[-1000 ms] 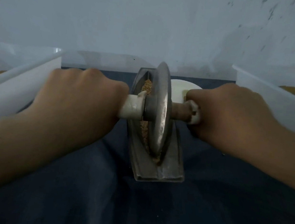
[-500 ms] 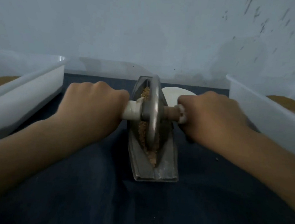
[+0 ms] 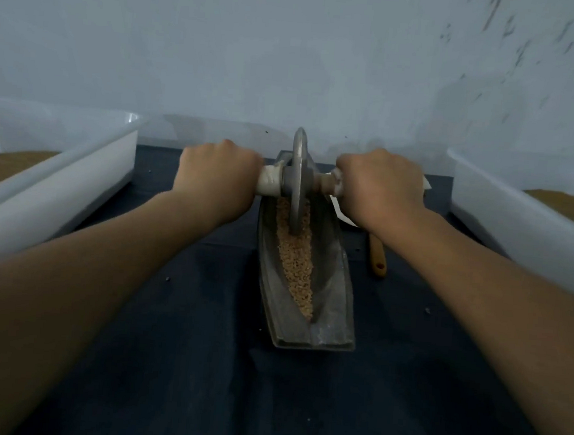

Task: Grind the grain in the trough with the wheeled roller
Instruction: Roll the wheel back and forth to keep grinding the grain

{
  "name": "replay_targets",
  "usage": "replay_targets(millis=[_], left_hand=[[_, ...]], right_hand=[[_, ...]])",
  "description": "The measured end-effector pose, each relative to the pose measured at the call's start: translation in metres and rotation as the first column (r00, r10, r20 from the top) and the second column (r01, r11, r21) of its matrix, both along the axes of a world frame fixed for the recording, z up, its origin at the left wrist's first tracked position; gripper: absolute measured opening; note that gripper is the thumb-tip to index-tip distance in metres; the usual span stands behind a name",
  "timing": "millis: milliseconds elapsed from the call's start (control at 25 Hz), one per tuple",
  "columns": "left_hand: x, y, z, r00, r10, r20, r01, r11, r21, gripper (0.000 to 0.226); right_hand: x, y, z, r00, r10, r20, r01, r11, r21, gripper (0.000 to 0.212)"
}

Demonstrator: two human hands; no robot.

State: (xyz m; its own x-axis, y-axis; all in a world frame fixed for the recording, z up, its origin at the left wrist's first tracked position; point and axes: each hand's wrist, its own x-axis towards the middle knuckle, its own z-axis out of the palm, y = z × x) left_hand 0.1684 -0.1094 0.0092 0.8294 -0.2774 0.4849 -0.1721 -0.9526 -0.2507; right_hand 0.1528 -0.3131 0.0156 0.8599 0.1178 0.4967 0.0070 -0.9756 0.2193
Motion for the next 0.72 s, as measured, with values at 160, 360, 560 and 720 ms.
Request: replay_targets(millis=[160,360,560,720], left_hand=[[-0.058,0.022,-0.004,0.979,-0.134,0.153,0.119,0.987,0.104,0.035],[-0.069,0.025,-0.003,0.979,-0.148,0.143,0.133,0.985,0.11,0.046],[0.0,-0.005,0.001,0.994,-0.012,0.107,0.006,0.998,0.058,0.003],[-0.023,0.005,0.0,0.994,-0.064,0.092,0.055,0.994,0.096,0.01]], right_hand=[[-0.063,-0.019,-0.01,0.99,0.132,0.041,-0.129,0.99,-0.061,0.031],[-0.078,-0.029,-0.014,0.984,0.159,0.085,-0.156,0.987,-0.046,0.035],[0.007,-0.005,-0.012,1.0,-0.006,0.014,0.005,0.997,0.077,0.005],[-0.021,-0.014,-0.012,0.999,0.042,-0.001,-0.042,0.999,0.019,0.028]])
